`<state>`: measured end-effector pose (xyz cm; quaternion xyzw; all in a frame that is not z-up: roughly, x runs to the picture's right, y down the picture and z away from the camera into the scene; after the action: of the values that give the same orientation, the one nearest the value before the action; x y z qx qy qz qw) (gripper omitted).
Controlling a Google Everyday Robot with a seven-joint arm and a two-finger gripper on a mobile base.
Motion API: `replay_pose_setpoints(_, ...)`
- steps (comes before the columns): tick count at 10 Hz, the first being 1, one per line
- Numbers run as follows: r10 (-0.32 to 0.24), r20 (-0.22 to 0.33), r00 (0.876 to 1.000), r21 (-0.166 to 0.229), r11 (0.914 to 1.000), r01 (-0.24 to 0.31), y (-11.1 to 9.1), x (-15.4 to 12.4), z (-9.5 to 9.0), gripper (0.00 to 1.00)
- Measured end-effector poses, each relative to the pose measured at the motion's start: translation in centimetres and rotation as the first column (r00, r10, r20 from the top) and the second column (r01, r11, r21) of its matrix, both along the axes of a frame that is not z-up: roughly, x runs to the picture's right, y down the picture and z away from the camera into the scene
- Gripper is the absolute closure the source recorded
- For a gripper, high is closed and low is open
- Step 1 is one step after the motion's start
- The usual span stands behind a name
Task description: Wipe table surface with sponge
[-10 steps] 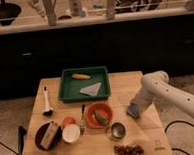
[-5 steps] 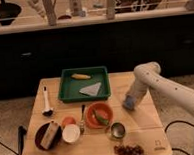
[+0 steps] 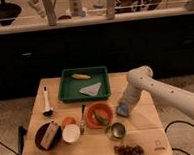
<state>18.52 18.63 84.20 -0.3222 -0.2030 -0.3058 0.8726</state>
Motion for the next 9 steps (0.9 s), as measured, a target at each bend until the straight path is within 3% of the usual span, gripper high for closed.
replay_pose_setpoints(2, 0.012, -0.029, 1.0, 0.003, 0.9999, -0.012, 1.2, 1.9, -1.1, 1.0)
replay_pose_setpoints(5, 0.092, -0.14, 0.986, 0.04, 0.9954, -0.087, 0.5, 7.8, -1.5, 1.0)
replay_pose_setpoints(7, 0.13, -0.179, 0.975, 0.068, 0.9905, -0.12, -1.4, 9.6, 0.0, 1.0)
replay_pose_setpoints(9, 0.128, -0.176, 0.976, 0.075, 0.9903, -0.117, -3.2, 9.5, 1.5, 1.0)
